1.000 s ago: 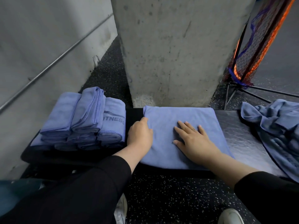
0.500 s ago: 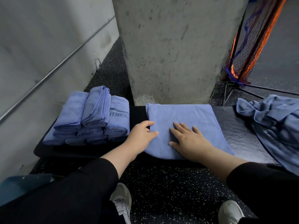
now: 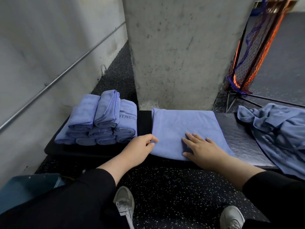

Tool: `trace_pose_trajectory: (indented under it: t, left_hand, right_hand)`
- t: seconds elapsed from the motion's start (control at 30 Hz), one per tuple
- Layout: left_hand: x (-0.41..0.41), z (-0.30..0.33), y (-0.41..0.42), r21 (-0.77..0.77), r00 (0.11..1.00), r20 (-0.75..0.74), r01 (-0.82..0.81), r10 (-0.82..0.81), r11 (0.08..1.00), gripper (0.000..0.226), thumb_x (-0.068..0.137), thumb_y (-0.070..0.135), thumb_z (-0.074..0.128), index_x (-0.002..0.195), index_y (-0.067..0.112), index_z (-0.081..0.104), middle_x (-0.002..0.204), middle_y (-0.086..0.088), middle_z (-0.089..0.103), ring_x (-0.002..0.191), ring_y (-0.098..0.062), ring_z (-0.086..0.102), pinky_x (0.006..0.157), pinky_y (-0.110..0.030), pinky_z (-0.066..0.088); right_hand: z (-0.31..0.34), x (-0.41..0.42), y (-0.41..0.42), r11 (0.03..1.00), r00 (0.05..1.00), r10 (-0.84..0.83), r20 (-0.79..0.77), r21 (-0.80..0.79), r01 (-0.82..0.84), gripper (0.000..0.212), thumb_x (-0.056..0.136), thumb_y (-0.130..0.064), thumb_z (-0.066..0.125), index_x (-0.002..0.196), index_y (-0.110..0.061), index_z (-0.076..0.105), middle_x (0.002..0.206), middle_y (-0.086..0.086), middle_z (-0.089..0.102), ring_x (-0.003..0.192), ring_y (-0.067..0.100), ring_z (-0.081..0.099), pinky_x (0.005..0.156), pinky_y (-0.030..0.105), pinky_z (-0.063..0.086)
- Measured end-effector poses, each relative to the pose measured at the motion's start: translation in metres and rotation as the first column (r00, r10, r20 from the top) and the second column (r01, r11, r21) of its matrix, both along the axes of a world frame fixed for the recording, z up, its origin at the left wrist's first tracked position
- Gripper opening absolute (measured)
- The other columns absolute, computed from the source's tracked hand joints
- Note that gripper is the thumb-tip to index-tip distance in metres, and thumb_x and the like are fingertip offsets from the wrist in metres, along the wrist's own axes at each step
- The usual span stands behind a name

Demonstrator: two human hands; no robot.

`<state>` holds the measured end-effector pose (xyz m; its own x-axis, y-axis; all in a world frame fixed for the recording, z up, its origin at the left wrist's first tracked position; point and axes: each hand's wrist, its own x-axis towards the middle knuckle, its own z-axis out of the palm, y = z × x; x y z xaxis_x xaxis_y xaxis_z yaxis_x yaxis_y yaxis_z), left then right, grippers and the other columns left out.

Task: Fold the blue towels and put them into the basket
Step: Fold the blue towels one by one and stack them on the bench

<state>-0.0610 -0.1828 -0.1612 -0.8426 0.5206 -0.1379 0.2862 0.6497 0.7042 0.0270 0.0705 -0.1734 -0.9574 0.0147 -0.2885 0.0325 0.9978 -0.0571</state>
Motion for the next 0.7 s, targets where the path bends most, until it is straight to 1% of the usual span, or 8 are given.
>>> trace_pose_trajectory:
  t: [0.17, 0.23, 0.3, 0.37, 0.43, 0.5, 0.6, 0.7]
  left_hand:
    - [0.004, 0.007, -0.004, -0.117, 0.993, -0.073, 0.08, -0.089, 0.99, 0.027, 0.099, 0.025, 0.053, 0.12, 0.03, 0.069, 0.11, 0.013, 0.072, 0.1, -0.009, 0.064, 0.094, -0.03, 0.05]
    - [0.002, 0.005, -0.007, -0.234, 0.978, -0.137, 0.123, -0.158, 0.964, 0.025, 0.099, 0.03, 0.051, 0.109, 0.022, 0.073, 0.106, 0.009, 0.071, 0.099, -0.012, 0.063, 0.092, -0.034, 0.051]
    - [0.001, 0.001, -0.008, -0.396, 0.947, -0.19, 0.167, -0.259, 0.903, 0.032, 0.1, 0.037, 0.047, 0.095, 0.015, 0.071, 0.094, 0.003, 0.061, 0.089, -0.019, 0.06, 0.084, -0.041, 0.051]
    - [0.004, -0.002, -0.009, -0.5, 0.899, -0.275, 0.169, -0.341, 0.85, 0.035, 0.102, 0.043, 0.046, 0.098, 0.018, 0.071, 0.094, 0.005, 0.052, 0.091, -0.018, 0.055, 0.081, -0.036, 0.047]
    - [0.006, -0.004, -0.01, -0.502, 0.8, -0.43, 0.173, -0.418, 0.848, 0.035, 0.1, 0.049, 0.048, 0.099, 0.022, 0.07, 0.096, 0.006, 0.049, 0.095, -0.017, 0.051, 0.084, -0.033, 0.042]
    - [0.007, -0.011, -0.012, -0.484, 0.699, -0.522, 0.229, -0.489, 0.845, 0.034, 0.094, 0.057, 0.052, 0.103, 0.028, 0.066, 0.104, 0.008, 0.049, 0.1, -0.016, 0.049, 0.091, -0.035, 0.042]
    - [0.004, -0.027, -0.018, -0.524, 0.658, -0.518, 0.26, -0.546, 0.811, 0.043, 0.089, 0.06, 0.057, 0.122, 0.032, 0.06, 0.119, 0.01, 0.05, 0.112, -0.015, 0.048, 0.097, -0.037, 0.039]
    - [0.003, -0.035, -0.019, -0.489, 0.636, -0.573, 0.242, -0.518, 0.838, 0.029, 0.094, 0.048, 0.054, 0.116, 0.033, 0.063, 0.114, 0.011, 0.054, 0.106, -0.015, 0.053, 0.091, -0.035, 0.04]
  right_hand:
    - [-0.001, 0.006, 0.003, 1.0, 0.999, 0.001, 0.044, -0.029, 0.001, 0.07, 0.101, -0.061, 0.03, 0.16, -0.031, 0.006, 0.168, -0.008, -0.006, 0.155, 0.016, -0.002, 0.123, 0.051, 0.01]
    - [-0.001, 0.006, 0.006, 0.999, 0.999, 0.009, 0.046, -0.049, -0.007, 0.07, 0.101, -0.061, 0.031, 0.16, -0.032, 0.007, 0.168, -0.008, -0.006, 0.155, 0.015, -0.003, 0.124, 0.05, 0.009]
    - [-0.001, 0.006, 0.009, 0.996, 0.999, 0.019, 0.031, -0.093, -0.016, 0.067, 0.101, -0.061, 0.034, 0.159, -0.032, 0.015, 0.168, -0.01, -0.001, 0.155, 0.014, 0.0, 0.124, 0.049, 0.01]
    - [0.001, 0.007, 0.015, 0.986, 0.999, 0.031, -0.013, -0.161, -0.032, 0.056, 0.099, -0.059, 0.04, 0.148, -0.032, 0.036, 0.164, -0.011, 0.018, 0.151, 0.016, 0.022, 0.121, 0.046, 0.022]
    - [0.005, 0.012, 0.024, 0.973, 0.992, 0.084, -0.092, -0.206, -0.101, 0.044, 0.094, -0.063, 0.045, 0.126, -0.032, 0.051, 0.142, -0.012, 0.042, 0.127, 0.016, 0.049, 0.107, 0.042, 0.04]
    - [0.005, 0.023, 0.037, 0.97, 0.976, 0.181, -0.123, -0.144, -0.198, 0.047, 0.087, -0.072, 0.043, 0.115, -0.035, 0.052, 0.124, -0.014, 0.044, 0.111, 0.013, 0.05, 0.095, 0.039, 0.046]
    - [0.0, 0.041, 0.058, 0.966, 0.96, 0.253, -0.121, -0.03, -0.258, 0.061, 0.082, -0.074, 0.045, 0.128, -0.036, 0.051, 0.13, -0.012, 0.045, 0.116, 0.014, 0.049, 0.096, 0.038, 0.046]
    - [-0.006, 0.055, 0.079, 0.973, 0.955, 0.213, -0.206, -0.042, -0.226, 0.056, 0.083, -0.059, 0.064, 0.129, -0.027, 0.058, 0.13, -0.006, 0.053, 0.115, 0.019, 0.057, 0.093, 0.039, 0.052]
